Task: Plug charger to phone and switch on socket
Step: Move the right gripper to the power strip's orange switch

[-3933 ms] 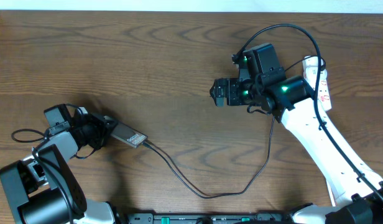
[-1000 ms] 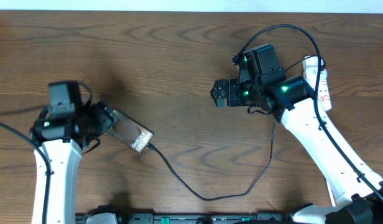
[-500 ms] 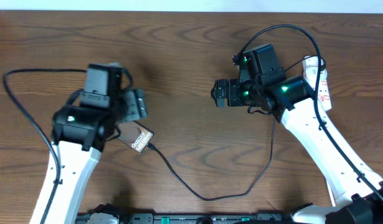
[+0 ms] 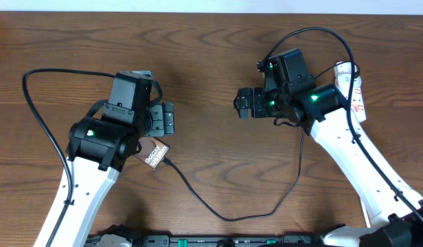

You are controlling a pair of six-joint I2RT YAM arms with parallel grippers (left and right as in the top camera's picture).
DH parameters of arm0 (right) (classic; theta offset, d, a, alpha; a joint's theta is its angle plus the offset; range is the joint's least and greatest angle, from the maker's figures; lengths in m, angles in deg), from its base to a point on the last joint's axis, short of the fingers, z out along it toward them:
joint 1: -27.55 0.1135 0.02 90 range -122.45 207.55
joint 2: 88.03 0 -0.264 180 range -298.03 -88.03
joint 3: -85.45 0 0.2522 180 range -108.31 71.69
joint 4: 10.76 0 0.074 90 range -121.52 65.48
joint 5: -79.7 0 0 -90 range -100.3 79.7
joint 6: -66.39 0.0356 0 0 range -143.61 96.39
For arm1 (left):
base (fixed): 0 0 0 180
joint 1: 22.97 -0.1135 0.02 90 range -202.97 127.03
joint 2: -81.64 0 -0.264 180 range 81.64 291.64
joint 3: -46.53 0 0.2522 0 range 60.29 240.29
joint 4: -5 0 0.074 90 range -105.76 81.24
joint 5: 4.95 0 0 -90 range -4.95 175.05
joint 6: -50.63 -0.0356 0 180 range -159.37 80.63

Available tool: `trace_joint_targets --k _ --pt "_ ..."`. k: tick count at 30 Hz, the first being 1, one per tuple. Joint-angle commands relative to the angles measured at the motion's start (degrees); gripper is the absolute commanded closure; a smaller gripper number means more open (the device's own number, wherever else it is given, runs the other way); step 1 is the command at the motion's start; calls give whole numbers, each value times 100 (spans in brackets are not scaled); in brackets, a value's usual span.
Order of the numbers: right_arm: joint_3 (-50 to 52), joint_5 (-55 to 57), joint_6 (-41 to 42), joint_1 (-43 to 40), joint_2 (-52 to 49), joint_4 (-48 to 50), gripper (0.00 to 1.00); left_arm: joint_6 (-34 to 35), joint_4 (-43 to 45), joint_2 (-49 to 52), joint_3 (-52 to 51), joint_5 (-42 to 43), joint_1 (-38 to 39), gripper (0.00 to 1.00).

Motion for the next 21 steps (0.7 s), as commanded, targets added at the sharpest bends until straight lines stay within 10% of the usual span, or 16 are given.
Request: trace_joint_targets --k 1,21 --pt "-46 343 -68 11 79 -98 1 -92 -20 20 72 -136 11 8" --pt "-446 39 -1019 -3606 608 -977 1 -92 -20 20 70 -136 11 8"
